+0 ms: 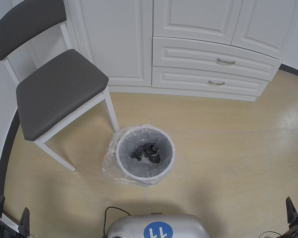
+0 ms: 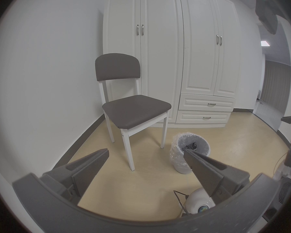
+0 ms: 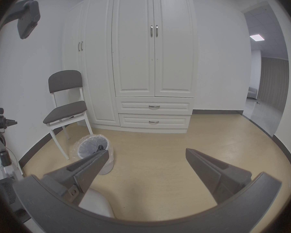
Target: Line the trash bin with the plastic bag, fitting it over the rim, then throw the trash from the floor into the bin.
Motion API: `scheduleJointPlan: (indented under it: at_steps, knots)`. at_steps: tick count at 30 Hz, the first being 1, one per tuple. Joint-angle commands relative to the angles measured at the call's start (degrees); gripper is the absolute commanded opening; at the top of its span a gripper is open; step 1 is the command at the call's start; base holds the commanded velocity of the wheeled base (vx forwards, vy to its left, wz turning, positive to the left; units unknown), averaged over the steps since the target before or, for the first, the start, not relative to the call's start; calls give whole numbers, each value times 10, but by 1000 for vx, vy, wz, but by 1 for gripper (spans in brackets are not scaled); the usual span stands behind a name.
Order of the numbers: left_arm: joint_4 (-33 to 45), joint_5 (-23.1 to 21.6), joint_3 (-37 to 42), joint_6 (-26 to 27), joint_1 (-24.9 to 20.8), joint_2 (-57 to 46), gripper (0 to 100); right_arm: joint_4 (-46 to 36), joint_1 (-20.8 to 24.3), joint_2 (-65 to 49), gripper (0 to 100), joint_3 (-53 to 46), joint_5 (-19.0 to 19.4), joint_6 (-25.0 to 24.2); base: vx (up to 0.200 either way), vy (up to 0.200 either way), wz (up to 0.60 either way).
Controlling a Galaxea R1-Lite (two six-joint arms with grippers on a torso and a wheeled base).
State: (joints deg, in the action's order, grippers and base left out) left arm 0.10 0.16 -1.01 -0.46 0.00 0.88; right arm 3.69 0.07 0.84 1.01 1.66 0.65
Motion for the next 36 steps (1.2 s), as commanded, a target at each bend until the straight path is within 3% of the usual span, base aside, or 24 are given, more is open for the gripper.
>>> scheduleJointPlan:
  at_steps: [1,5,11,36]
  knots:
    - [0,0,10,1,0,-8,100,-18,-1,-8,100,-9,22,11,0,0,0]
    - [0,0,10,0,0,-8,100,-22,-1,-8,100,-9,20,37,0,0,0]
    - [0,0,10,1,0,-8,100,-40,1,-8,100,-9,-2,-1,0,0,0]
    - [1,0,10,8,0,-8,100,-39,0,-8,100,-9,-7,-1,0,0,0]
